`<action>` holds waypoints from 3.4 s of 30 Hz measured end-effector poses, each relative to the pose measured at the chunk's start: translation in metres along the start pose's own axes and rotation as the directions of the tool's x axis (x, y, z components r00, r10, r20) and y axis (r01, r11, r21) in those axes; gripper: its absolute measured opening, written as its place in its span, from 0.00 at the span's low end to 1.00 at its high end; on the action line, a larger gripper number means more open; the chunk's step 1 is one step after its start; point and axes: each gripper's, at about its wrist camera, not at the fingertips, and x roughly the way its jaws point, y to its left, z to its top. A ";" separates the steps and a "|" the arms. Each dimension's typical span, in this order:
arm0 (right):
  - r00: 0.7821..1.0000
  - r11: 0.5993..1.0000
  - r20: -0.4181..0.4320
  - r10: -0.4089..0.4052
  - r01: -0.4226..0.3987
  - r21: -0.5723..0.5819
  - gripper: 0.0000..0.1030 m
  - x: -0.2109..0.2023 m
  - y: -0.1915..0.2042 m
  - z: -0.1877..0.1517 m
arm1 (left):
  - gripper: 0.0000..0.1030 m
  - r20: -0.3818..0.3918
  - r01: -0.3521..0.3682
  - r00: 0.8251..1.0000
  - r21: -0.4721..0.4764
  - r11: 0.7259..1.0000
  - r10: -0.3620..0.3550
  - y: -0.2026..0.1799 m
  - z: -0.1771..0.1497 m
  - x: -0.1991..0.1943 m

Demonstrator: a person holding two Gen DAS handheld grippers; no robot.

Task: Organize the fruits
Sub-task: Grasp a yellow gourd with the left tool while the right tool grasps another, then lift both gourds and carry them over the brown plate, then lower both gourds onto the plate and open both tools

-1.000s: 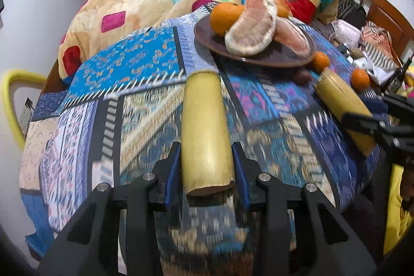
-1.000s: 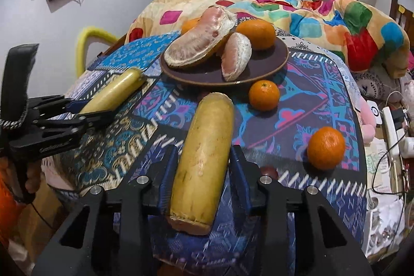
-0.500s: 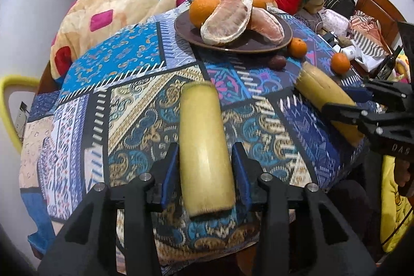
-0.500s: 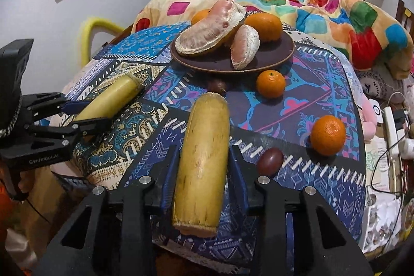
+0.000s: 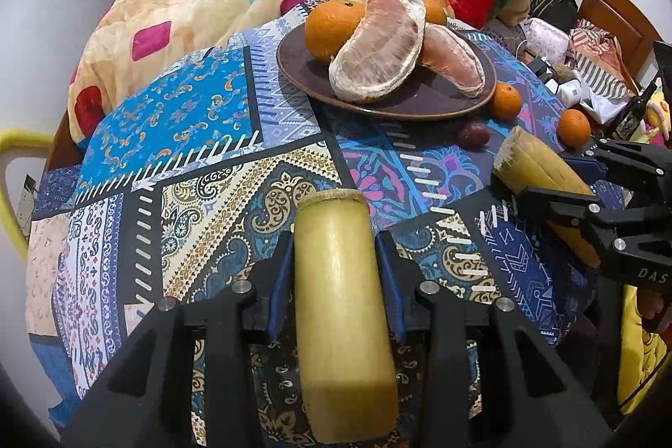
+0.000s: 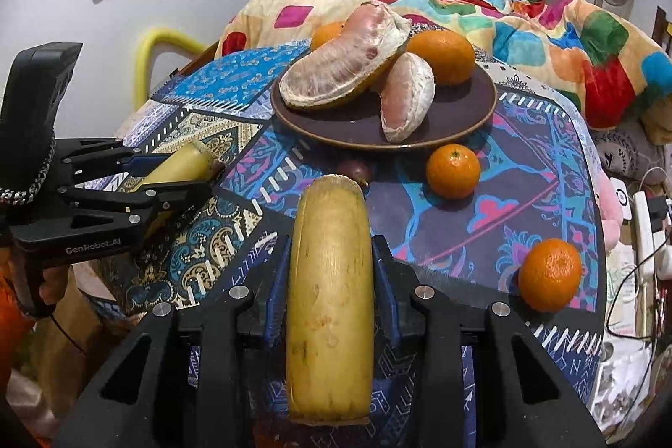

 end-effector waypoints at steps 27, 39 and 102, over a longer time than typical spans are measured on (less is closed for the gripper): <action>0.954 0.994 0.279 -0.108 0.097 0.054 0.33 -0.073 -0.035 0.049 | 0.34 0.257 0.044 0.965 0.034 0.998 -0.051 -0.033 0.070 -0.058; 0.956 0.987 0.247 -0.159 0.153 0.043 0.33 -0.037 -0.050 0.072 | 0.34 0.268 0.079 0.959 0.059 0.995 -0.092 -0.052 0.102 -0.024; 0.974 0.993 0.197 -0.109 0.115 -0.021 0.32 0.017 -0.051 0.127 | 0.55 0.323 0.070 0.945 -0.060 0.996 -0.047 0.013 0.119 -0.011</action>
